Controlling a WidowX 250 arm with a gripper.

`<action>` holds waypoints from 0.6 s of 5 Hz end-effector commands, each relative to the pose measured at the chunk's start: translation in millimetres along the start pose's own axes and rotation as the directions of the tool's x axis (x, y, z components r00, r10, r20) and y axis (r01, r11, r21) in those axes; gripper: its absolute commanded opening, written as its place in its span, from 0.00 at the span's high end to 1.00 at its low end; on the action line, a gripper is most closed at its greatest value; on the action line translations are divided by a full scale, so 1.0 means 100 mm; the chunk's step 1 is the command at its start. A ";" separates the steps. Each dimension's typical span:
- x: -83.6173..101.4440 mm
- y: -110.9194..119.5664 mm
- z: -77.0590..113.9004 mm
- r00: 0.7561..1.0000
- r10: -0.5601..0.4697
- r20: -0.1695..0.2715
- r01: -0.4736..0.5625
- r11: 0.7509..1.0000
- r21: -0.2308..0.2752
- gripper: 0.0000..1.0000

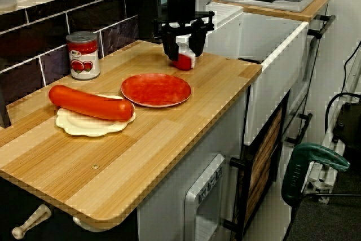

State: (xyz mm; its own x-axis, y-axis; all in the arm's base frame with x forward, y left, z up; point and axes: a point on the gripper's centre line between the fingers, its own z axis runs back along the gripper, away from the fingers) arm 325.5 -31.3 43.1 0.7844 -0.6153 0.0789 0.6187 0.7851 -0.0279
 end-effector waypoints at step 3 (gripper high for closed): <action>-0.63 0.28 0.50 0.988 -0.151 0.044 0.150 0.988 0.035 1.00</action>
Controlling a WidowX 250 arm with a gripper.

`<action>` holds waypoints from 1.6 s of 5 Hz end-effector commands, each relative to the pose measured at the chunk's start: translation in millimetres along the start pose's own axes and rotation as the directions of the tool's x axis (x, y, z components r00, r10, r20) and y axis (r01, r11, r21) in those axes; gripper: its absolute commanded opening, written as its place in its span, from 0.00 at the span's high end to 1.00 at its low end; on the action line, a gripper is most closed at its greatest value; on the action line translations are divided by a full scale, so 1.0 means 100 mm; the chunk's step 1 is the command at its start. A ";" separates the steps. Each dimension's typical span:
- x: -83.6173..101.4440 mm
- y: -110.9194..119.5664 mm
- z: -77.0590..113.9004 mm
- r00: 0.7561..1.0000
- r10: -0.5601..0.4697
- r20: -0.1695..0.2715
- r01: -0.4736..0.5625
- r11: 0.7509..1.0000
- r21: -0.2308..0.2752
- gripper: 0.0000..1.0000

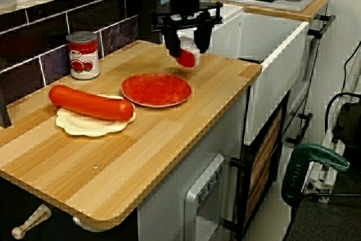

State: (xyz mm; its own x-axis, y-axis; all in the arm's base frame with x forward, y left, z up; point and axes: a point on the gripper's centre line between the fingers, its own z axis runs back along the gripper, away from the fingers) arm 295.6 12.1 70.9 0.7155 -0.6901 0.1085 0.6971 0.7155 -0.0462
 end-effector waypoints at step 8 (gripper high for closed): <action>-0.47 0.46 0.00 0.999 0.025 0.020 -0.027 0.996 0.091 0.00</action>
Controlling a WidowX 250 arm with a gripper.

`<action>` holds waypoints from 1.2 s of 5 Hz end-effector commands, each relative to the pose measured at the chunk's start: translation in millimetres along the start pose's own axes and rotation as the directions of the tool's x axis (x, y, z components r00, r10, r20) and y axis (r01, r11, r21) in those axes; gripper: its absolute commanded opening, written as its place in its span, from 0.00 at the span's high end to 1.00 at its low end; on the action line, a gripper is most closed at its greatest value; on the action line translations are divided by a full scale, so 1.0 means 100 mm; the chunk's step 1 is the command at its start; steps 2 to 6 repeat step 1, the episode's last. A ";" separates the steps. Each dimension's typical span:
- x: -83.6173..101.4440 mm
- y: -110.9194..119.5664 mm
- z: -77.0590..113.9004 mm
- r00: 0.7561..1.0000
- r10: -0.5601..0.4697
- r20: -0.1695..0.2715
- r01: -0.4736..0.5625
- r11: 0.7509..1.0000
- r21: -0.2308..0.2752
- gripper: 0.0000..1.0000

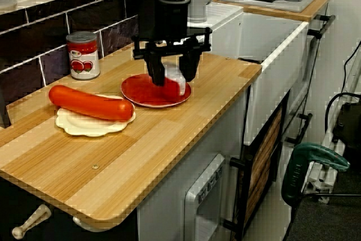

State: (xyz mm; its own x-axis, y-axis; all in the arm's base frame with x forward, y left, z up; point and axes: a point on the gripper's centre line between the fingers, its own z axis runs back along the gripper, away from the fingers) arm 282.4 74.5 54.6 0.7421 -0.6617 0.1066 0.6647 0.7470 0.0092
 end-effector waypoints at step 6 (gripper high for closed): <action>0.04 0.07 0.06 1.000 -0.020 0.020 0.019 0.999 0.032 0.00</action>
